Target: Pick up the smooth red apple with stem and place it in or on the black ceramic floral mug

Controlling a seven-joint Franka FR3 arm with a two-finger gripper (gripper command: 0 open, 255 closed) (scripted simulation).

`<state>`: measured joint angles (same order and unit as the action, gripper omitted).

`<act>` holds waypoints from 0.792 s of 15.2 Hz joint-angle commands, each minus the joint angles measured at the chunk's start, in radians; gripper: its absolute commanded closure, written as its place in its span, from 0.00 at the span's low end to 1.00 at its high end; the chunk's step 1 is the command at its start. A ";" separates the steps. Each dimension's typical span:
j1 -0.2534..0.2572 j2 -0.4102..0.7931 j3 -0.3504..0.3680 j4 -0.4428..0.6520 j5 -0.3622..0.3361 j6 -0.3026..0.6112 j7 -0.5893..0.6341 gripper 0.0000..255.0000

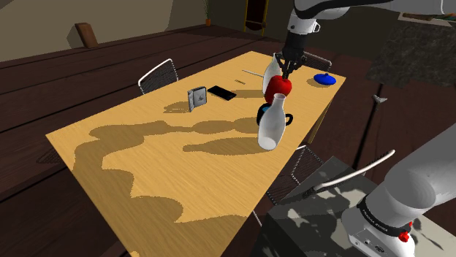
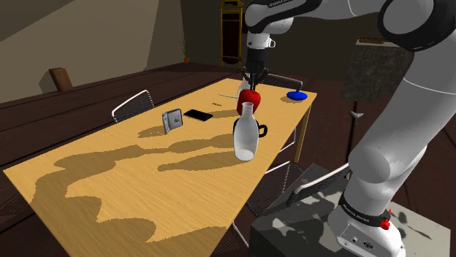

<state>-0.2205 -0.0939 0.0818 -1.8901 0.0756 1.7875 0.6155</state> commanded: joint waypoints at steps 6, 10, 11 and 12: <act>0.001 0.005 0.001 -0.084 0.002 0.089 -0.005 1.00; 0.001 0.005 0.001 -0.084 0.002 0.089 -0.005 1.00; 0.001 0.005 0.001 -0.084 0.002 0.089 -0.005 1.00; 0.001 0.005 0.001 -0.084 0.002 0.089 -0.005 1.00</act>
<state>-0.2194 -0.0892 0.0833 -1.9740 0.0771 1.8765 0.6110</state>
